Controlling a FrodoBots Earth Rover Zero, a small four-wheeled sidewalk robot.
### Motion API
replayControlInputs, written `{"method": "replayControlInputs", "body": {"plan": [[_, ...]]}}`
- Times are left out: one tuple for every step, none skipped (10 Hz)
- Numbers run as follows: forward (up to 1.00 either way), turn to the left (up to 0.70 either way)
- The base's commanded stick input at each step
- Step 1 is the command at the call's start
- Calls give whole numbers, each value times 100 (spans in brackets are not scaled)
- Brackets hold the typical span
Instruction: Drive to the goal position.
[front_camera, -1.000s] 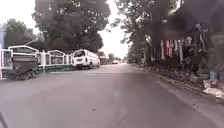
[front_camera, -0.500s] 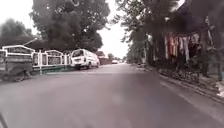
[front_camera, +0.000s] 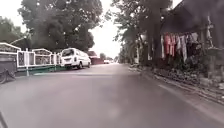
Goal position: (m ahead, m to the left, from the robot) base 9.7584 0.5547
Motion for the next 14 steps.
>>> {"method": "replayControlInputs", "body": {"plan": [[70,0],[70,0],[70,0],[70,0],[70,0],[70,0],[70,0],[70,0],[70,0],[70,0],[70,0],[70,0],[70,0],[70,-12]]}}
